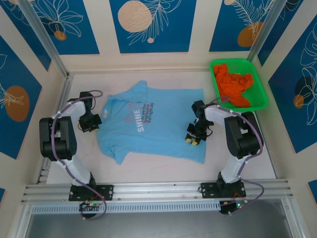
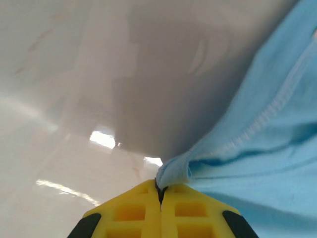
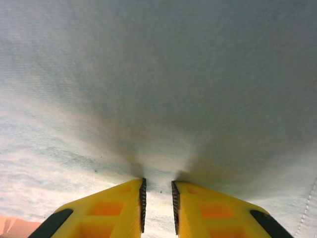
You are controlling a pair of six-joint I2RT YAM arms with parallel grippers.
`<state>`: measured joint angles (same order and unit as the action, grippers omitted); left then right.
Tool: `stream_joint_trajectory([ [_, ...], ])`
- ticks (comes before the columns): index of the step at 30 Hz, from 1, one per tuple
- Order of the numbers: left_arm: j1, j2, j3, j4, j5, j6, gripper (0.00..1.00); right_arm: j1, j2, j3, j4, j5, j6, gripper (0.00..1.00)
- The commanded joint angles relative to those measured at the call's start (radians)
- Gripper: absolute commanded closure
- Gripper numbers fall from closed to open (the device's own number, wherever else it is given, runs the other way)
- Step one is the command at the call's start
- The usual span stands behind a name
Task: Fold and stack the t-shirts
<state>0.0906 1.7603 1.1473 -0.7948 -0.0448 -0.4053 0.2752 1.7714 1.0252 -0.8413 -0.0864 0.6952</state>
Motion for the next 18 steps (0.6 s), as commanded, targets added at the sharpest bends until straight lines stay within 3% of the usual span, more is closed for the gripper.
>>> stream_joint_trajectory([
  [1,0.068,0.029,-0.012,-0.040,0.026,-0.073,0.98,-0.013,0.014,-0.013,-0.010,0.014,0.021,0.74],
  [2,0.082,0.044,-0.013,-0.048,0.028,-0.083,0.90,-0.011,0.012,-0.011,-0.011,0.013,0.021,0.73],
  [3,0.092,0.060,-0.013,-0.061,0.028,-0.094,0.75,-0.013,0.009,-0.009,-0.014,0.012,0.020,0.73],
  [5,0.102,0.073,-0.012,-0.073,0.042,-0.108,0.66,-0.014,0.003,-0.004,-0.015,0.005,0.018,0.70],
  [7,0.103,0.051,-0.012,-0.068,0.035,-0.133,0.46,-0.014,-0.012,-0.001,-0.012,-0.009,0.014,0.66],
  [12,0.092,-0.050,0.058,-0.067,0.003,-0.167,0.39,-0.013,-0.068,0.013,-0.012,-0.016,0.014,0.55],
  [16,0.004,-0.101,0.174,-0.081,-0.028,-0.097,0.37,-0.012,-0.109,0.030,-0.006,-0.029,0.013,0.50],
  [18,-0.051,-0.088,0.222,-0.085,0.011,-0.063,0.42,-0.011,-0.124,0.037,0.006,-0.038,0.018,0.49],
])
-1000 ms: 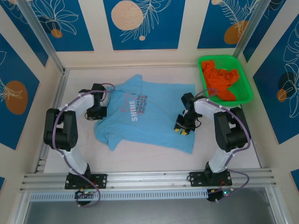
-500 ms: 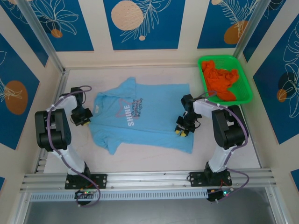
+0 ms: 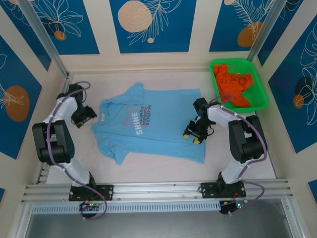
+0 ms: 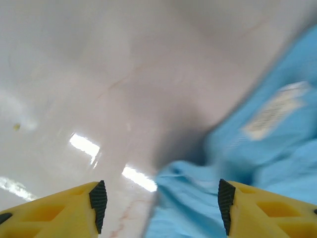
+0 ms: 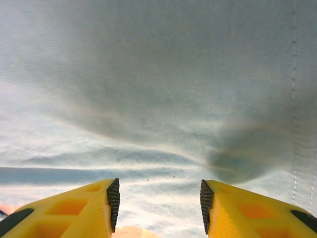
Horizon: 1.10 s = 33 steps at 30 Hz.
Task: Fold and stack the t-shirts
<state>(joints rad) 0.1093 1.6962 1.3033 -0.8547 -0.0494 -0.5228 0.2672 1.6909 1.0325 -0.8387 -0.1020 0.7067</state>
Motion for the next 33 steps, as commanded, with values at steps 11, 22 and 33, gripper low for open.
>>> stream_joint_trajectory([
  [11,-0.291,0.254,0.212,0.063,0.095,0.055,0.81,-0.020,0.121,0.220,0.001,0.014,0.043,0.60],
  [22,-0.278,0.578,0.540,0.021,0.049,0.105,0.82,-0.068,0.422,0.564,-0.089,0.042,0.063,0.62],
  [33,-0.138,0.723,0.731,-0.043,0.053,0.065,0.79,-0.128,0.656,0.844,-0.204,0.073,0.086,0.61],
])
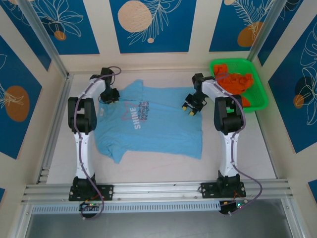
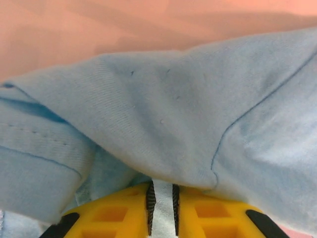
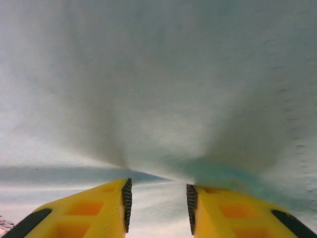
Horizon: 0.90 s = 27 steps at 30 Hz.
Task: Fold and stack the t-shirts
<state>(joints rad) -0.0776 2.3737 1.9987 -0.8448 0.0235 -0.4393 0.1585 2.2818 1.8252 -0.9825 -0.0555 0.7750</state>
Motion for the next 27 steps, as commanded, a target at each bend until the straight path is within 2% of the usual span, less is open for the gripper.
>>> stream_joint_trajectory([
  [1,0.059,0.056,0.052,-0.059,-0.018,-0.027,0.78,-0.020,0.084,0.084,-0.068,0.027,0.014,0.61],
  [5,0.088,0.097,0.138,-0.068,-0.009,-0.040,0.74,-0.025,0.176,0.246,-0.116,0.026,-0.002,0.61],
  [7,0.100,0.105,0.174,-0.068,0.019,-0.058,0.68,-0.027,0.229,0.355,-0.164,0.020,0.006,0.60],
  [11,0.108,0.065,0.209,-0.055,0.066,-0.091,0.41,-0.031,0.278,0.541,-0.219,-0.038,0.024,0.47],
  [13,0.105,0.008,0.202,-0.049,0.071,-0.105,0.23,-0.027,0.266,0.611,-0.236,-0.048,0.022,0.37],
  [16,0.094,-0.107,0.142,-0.036,0.053,-0.109,0.13,-0.013,0.196,0.627,-0.247,-0.052,0.005,0.27],
  [19,0.078,-0.258,-0.009,-0.016,0.032,-0.148,0.17,0.032,0.033,0.472,-0.191,-0.022,-0.034,0.23],
  [25,0.018,-0.682,-0.586,0.088,0.054,-0.340,0.30,0.128,-0.398,-0.143,0.046,-0.056,-0.049,0.23],
  [27,-0.009,-0.821,-0.755,0.077,0.049,-0.409,0.41,0.148,-0.523,-0.344,0.087,-0.057,-0.032,0.24],
])
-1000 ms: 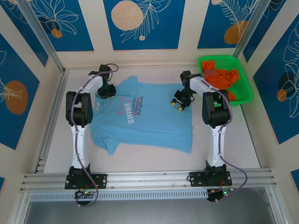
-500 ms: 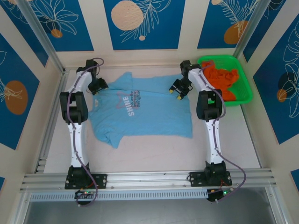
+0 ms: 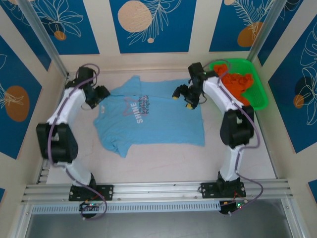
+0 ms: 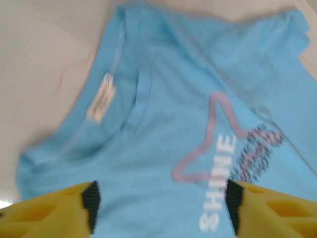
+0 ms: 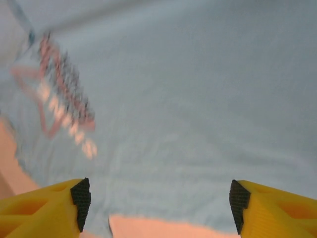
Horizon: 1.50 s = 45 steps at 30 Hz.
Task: Fold and stack the t-shirts
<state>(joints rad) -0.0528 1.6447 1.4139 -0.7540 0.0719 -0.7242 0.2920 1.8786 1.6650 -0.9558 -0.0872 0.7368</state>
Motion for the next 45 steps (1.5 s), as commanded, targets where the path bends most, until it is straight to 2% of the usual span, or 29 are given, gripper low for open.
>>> stream_joint_trajectory([
  [1,-0.051,-0.172,-0.264,-0.003,0.019,-0.164,0.47,0.020,-0.190,-0.280,0.072,-0.020,0.018,0.26],
  [4,-0.123,-0.357,-0.471,-0.017,0.036,-0.270,0.64,0.017,-0.344,-0.524,0.081,-0.009,0.048,0.29],
  [7,-0.212,-0.495,-0.605,-0.075,0.011,-0.346,0.78,0.000,-0.431,-0.675,0.069,0.003,0.059,0.32],
  [8,-0.234,-0.531,-0.636,-0.096,0.001,-0.375,0.80,-0.005,-0.445,-0.703,0.064,0.008,0.060,0.33],
  [11,-0.281,-0.627,-0.745,-0.099,-0.006,-0.457,0.81,-0.017,-0.467,-0.774,0.075,0.012,0.068,0.36],
  [15,-0.298,-0.689,-0.848,-0.041,0.032,-0.540,0.83,-0.023,-0.468,-0.825,0.108,-0.005,0.084,0.37],
  [18,-0.307,-0.687,-0.898,0.018,0.059,-0.578,0.84,-0.021,-0.466,-0.829,0.119,-0.014,0.079,0.38],
  [25,-0.308,-0.644,-0.984,0.230,0.108,-0.658,0.75,-0.021,-0.462,-0.806,0.116,-0.005,0.051,0.38],
  [33,-0.308,-0.654,-1.018,0.291,0.098,-0.684,0.80,-0.020,-0.477,-0.809,0.104,-0.003,0.037,0.38],
  [45,-0.308,-0.578,-0.999,0.316,0.098,-0.676,0.75,-0.029,-0.493,-0.837,0.112,-0.013,0.030,0.38],
])
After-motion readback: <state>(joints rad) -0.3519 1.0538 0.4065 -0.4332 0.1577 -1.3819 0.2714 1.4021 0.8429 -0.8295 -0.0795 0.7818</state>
